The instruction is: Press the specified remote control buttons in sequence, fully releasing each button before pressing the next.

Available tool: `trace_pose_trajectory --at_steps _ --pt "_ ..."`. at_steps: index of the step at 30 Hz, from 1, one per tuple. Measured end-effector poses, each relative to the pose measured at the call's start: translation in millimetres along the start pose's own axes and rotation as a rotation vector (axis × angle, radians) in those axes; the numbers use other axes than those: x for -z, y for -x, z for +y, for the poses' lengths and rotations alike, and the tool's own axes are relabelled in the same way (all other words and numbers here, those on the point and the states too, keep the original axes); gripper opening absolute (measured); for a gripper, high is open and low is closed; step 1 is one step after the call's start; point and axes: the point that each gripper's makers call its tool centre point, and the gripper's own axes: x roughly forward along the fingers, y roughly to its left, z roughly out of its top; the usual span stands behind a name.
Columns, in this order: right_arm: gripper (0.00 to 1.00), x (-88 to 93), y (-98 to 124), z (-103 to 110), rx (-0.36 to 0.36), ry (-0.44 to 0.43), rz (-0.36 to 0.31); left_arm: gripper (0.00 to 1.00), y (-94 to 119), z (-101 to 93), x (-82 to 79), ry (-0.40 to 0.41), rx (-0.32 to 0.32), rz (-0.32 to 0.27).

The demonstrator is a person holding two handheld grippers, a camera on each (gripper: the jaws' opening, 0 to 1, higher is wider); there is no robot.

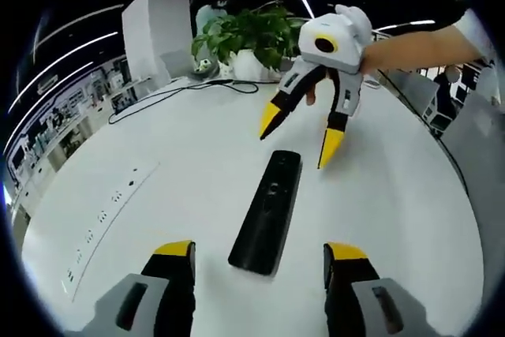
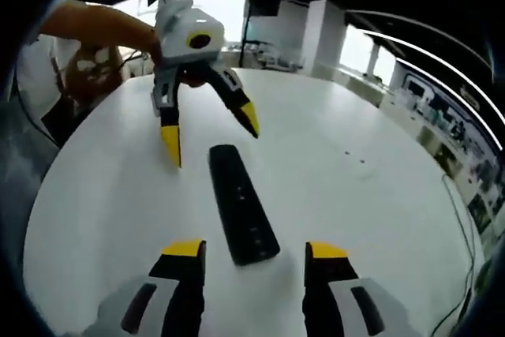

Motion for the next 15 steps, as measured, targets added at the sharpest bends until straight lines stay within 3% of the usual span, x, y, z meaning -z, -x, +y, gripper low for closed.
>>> trace_pose_trajectory --at_steps 15 --pt "0.35 6.3 -9.9 -0.4 -0.065 0.043 0.043 0.47 -8.2 -1.8 7.3 -0.025 0.045 0.040"
